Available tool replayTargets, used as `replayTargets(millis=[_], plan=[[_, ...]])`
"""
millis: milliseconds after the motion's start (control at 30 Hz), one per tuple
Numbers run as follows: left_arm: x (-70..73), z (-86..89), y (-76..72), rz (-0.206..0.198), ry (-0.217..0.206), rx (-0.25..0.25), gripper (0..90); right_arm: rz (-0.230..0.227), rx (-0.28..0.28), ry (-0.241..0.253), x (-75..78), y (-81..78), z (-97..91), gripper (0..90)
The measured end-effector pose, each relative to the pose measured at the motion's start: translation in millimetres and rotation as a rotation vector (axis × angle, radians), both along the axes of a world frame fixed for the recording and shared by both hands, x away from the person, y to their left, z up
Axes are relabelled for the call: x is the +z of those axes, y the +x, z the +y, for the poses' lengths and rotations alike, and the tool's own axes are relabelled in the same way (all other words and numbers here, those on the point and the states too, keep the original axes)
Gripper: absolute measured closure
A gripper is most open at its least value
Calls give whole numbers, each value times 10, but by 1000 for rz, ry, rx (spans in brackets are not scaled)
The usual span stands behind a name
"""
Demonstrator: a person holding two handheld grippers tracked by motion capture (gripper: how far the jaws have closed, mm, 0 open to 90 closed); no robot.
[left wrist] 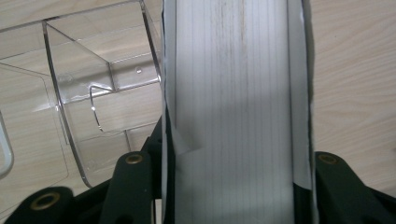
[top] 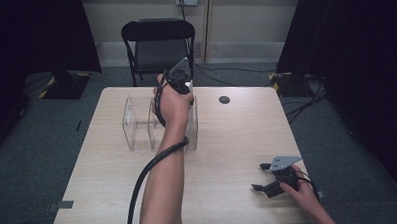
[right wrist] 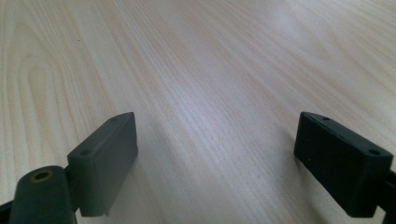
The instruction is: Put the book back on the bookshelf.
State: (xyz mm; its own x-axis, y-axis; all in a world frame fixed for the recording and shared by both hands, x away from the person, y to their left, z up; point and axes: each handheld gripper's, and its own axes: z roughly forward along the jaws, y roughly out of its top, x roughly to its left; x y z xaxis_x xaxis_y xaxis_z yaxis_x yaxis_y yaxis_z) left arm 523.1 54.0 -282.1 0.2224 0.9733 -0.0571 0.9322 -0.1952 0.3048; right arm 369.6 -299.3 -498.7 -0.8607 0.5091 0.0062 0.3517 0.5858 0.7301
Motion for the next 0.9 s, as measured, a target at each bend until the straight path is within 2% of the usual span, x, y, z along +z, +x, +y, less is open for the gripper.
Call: replayTargets(millis=[67,233,733,900], plan=[[-7,-14,9,1,4,14,535,0,0,0,0,0,0,129],[-12,-20,32,1,9,11,535,-1,0,-1,0,-1,1,128],[-45,-15,81,5,-3,47,535,0,-1,-2,0,-2,1,128],[-41,-39,94,-12,8,39,535,0,-1,-1,0,-2,2,128]])
